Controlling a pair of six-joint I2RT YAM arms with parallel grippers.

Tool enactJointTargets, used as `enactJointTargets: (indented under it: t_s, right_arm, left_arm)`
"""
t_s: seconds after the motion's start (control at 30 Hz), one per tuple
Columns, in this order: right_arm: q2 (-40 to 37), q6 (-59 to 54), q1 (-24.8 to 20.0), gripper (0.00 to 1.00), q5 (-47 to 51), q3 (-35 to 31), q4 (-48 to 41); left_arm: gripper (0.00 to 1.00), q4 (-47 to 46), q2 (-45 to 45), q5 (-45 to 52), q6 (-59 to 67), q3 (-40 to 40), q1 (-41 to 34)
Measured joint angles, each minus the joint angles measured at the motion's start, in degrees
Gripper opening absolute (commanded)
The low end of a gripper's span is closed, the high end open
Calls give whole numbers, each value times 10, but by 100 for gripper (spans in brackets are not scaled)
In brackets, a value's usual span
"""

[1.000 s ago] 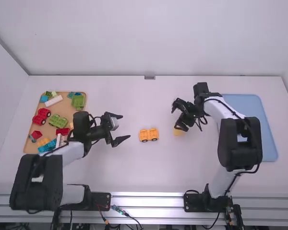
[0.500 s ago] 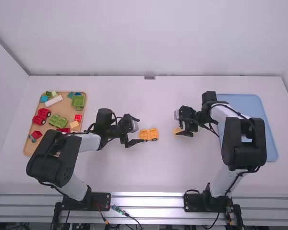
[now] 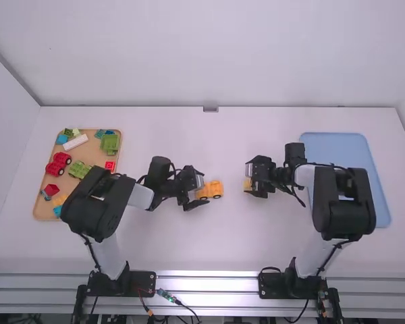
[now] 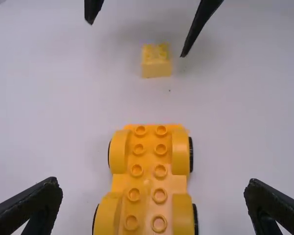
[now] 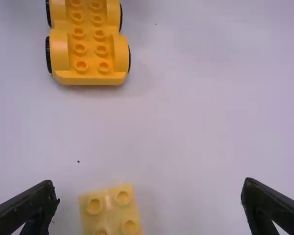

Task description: Assemble lego blocks to make yellow taxi

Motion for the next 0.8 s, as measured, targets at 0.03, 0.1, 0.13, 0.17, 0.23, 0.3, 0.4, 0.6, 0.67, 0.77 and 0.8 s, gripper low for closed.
enactJointTargets:
  t_s: [0.03, 0.1, 0.13, 0.17, 0.23, 0.3, 0.4, 0.6, 0.67, 0.77, 0.8]
  right_arm:
    - [0, 1, -3, 99, -3, -1, 0]
    - [0, 1, -6, 99, -10, -4, 0]
    - [0, -1, -6, 99, -13, -5, 0]
    - [0, -2, -6, 99, -17, -7, 0]
    - [0, -3, -6, 99, -21, -8, -2]
    - [0, -5, -7, 99, -23, -8, -12]
    - [0, -22, -7, 99, -26, -7, -47]
    - [12, -31, -6, 99, -28, 10, -63]
    - [43, -33, -6, 99, -31, 47, -94]
    - [78, -64, -7, 99, -30, 98, -192]
    - [87, -87, -7, 99, -28, 114, -236]
  left_arm:
    - [99, 0, 9, 4, 0, 9, 0]
    - [99, -8, 25, 10, 0, 28, 0]
    - [99, -10, 28, 10, 0, 31, 0]
    - [99, -19, 35, 12, 0, 41, 0]
    - [99, -26, 44, 14, 0, 53, 0]
    - [99, -31, 51, 13, 0, 60, 0]
    - [99, -35, 54, 14, 5, 61, 0]
    - [99, -3, 54, 14, 6, 50, 0]
    - [99, 33, 54, 15, 5, 31, 0]
    - [99, 87, 54, 14, -8, 1, 0]
    - [99, 106, 54, 13, -15, -9, 0]
